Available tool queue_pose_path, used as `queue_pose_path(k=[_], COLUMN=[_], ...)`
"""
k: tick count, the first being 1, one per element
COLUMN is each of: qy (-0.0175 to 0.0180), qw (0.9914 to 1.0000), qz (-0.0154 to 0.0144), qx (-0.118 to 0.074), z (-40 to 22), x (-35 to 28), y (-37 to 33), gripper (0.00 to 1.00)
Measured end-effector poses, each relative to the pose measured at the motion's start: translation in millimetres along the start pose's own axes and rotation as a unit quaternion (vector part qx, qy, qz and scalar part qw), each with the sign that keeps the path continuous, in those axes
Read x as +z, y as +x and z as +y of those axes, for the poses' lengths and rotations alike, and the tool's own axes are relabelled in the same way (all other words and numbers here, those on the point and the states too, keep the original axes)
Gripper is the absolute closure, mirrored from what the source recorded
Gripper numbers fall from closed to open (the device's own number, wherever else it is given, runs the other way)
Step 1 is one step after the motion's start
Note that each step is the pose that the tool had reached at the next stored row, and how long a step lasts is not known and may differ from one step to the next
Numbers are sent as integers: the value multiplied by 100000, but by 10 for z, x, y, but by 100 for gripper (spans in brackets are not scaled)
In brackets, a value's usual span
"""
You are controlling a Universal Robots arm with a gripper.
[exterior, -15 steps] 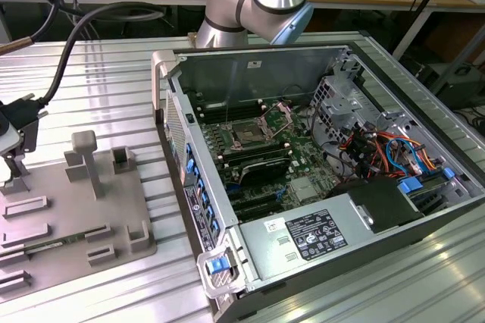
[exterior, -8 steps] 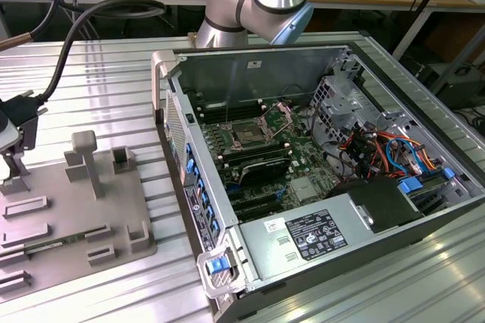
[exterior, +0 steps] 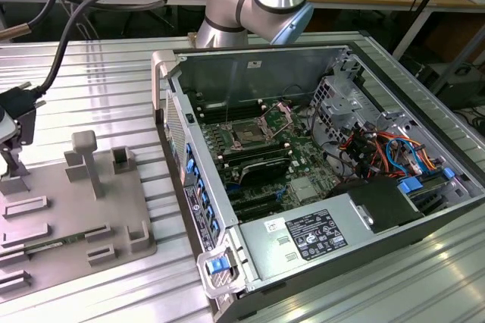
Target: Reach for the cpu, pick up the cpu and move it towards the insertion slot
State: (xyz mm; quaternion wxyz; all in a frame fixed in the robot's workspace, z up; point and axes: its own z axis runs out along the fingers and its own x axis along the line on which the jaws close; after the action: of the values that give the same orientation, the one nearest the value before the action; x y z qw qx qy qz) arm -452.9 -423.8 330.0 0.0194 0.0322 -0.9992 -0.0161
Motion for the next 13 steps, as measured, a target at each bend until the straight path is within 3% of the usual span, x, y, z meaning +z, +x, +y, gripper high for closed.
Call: queue_pose_path(k=[13], qy=[-14], qw=[100000], qz=[207], qx=[6], z=[5], x=[-164], y=[-6], gripper=[45])
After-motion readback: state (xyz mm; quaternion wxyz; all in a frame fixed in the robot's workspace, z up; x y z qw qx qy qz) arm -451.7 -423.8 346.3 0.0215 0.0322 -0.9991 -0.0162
